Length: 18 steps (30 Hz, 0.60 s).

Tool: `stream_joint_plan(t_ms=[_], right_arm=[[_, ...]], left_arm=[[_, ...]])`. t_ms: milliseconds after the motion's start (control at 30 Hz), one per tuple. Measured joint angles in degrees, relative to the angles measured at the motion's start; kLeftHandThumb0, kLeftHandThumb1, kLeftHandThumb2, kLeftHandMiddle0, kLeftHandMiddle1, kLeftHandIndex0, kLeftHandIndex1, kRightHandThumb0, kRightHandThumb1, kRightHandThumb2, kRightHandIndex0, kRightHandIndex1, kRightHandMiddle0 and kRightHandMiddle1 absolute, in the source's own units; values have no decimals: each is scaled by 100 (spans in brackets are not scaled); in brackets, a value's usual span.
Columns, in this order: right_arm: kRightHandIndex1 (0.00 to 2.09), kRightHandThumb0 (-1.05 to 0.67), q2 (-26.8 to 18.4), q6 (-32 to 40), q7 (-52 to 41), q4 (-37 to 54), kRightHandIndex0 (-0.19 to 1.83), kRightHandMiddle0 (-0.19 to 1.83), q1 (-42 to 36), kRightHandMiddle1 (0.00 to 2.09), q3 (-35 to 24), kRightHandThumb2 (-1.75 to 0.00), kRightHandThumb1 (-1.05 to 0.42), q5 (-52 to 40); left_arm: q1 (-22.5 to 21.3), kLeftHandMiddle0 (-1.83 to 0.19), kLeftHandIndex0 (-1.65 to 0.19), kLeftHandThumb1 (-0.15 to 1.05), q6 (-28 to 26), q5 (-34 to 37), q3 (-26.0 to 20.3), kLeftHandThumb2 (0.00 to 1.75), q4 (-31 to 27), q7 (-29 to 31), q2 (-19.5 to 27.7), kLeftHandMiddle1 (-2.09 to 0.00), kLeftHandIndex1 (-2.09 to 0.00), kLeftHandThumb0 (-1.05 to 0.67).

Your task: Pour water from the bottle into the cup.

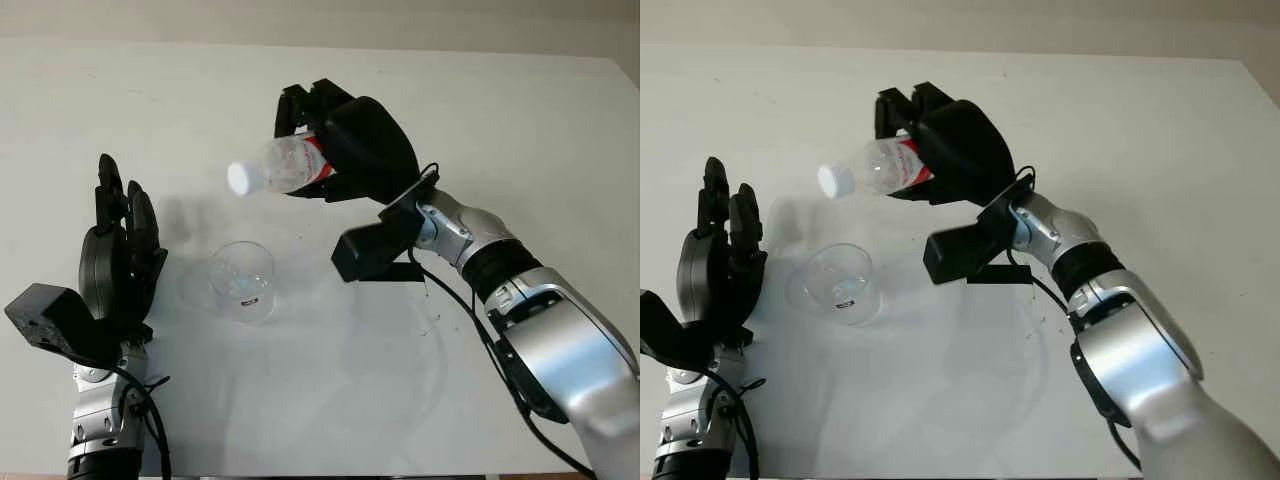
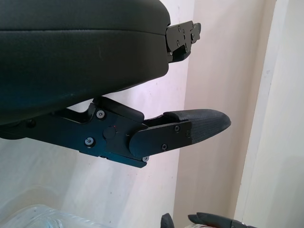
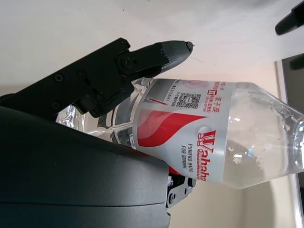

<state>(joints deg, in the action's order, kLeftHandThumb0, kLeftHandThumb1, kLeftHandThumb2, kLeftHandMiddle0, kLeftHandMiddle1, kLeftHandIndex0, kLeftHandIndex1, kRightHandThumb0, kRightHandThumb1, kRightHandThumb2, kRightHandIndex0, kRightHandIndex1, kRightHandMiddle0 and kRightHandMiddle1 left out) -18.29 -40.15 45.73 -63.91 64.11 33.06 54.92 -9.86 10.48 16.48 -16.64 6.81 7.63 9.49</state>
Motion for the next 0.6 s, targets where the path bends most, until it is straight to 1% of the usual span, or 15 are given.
stream_joint_plan(t_ms=[167, 267, 433, 600], right_arm=[[209, -49, -117, 148, 734, -243, 107, 77, 224, 209, 498, -35, -105, 553], [209, -49, -187, 141, 893, -324, 104, 75, 388, 209, 653, -39, -105, 669], [209, -50, -268, 30, 1013, -385, 102, 72, 576, 209, 840, -42, -105, 767], [209, -51, -297, 30, 1319, -480, 108, 75, 647, 209, 1025, -40, -105, 897]], left_arm=[[0, 18, 19, 105, 29, 2, 1, 56, 6, 6, 0, -5, -1, -72], [-1, 17, 19, 105, 29, 0, 4, 56, 6, -10, -1, -6, -1, -73], [-4, 18, 19, 105, 29, -8, 15, 56, 6, -42, -2, -5, -2, -72], [-5, 18, 19, 105, 30, -7, 16, 56, 6, -45, -19, -5, -1, -73]])
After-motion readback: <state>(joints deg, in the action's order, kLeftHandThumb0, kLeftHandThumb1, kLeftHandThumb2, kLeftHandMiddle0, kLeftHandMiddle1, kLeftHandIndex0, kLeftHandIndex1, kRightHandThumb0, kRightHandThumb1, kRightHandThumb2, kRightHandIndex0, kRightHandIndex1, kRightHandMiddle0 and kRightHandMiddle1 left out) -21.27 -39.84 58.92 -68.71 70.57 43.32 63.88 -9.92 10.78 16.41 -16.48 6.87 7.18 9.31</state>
